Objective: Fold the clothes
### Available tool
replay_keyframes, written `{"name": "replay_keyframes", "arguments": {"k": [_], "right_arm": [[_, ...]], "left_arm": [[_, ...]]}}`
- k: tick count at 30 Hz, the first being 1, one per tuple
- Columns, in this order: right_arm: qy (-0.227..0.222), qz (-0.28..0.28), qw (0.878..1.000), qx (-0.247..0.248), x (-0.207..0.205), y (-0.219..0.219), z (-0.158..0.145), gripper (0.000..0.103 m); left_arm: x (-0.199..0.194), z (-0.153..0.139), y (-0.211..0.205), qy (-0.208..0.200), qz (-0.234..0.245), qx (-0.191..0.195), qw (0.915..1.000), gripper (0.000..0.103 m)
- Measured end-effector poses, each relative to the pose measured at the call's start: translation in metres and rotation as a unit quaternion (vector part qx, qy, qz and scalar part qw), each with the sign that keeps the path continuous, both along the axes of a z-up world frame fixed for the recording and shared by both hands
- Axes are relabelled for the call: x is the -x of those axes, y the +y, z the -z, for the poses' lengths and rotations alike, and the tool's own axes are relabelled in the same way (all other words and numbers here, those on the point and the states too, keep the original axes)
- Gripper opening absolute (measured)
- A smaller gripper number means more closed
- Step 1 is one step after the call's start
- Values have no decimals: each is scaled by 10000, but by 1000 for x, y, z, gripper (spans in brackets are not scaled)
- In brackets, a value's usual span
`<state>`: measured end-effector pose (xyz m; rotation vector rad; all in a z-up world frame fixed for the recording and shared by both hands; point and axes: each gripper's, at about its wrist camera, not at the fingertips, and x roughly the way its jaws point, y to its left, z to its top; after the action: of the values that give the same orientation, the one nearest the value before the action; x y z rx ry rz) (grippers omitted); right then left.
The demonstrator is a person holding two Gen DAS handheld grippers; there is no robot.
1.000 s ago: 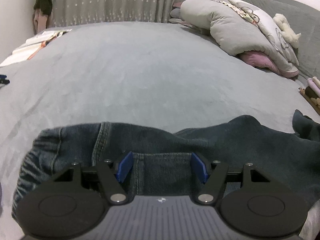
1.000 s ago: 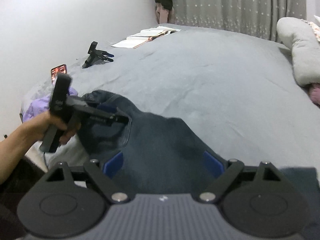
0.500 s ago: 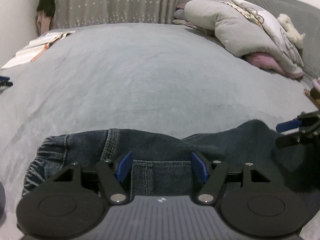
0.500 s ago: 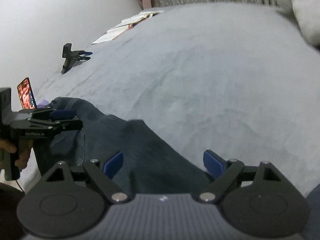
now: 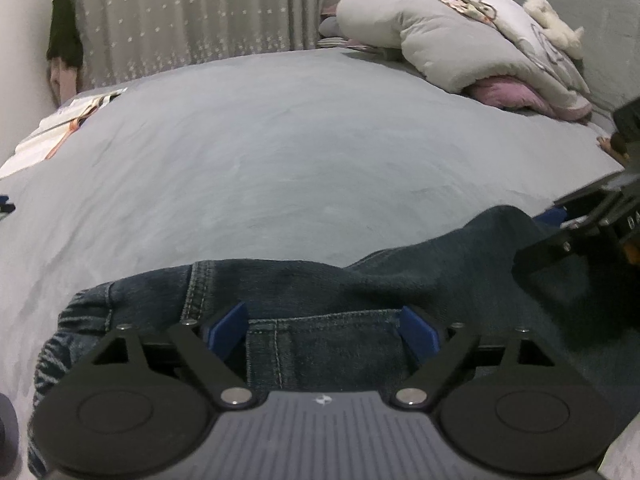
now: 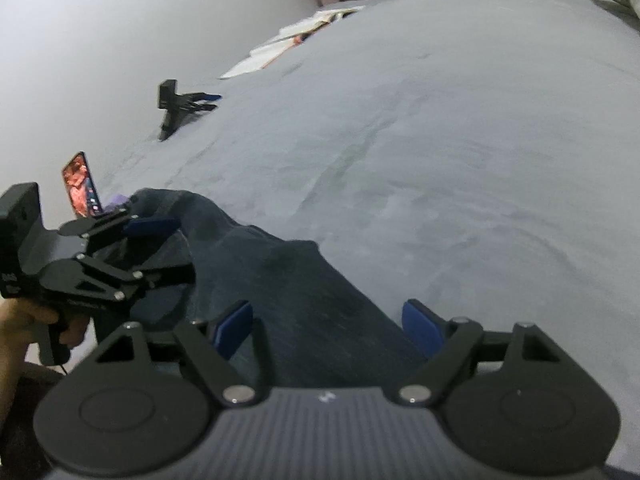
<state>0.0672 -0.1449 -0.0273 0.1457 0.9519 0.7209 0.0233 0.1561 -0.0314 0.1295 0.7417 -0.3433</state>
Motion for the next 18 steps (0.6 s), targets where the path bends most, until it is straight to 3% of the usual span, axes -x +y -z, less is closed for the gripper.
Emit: {"name": "replay_keyframes", "arguments": {"k": [3,10,14,18], "right_arm": [[20,-110,9999,-87,-3,0,2,68],[311,-139,9949,-953,-14,-16,4,53],[546,-358,9877,-1419,-20,-23,2,35],[801,-817,9887,-970,-20,-18,2,32]], "left_arm": [[6,-2,4,-18,119,-12,9999,84],[14,-5,10,-103,234,-122,9996,84],[13,-3,12,-24,286,-125,9995,84],[13,3,12,61,404,-303,9987,84]]}}
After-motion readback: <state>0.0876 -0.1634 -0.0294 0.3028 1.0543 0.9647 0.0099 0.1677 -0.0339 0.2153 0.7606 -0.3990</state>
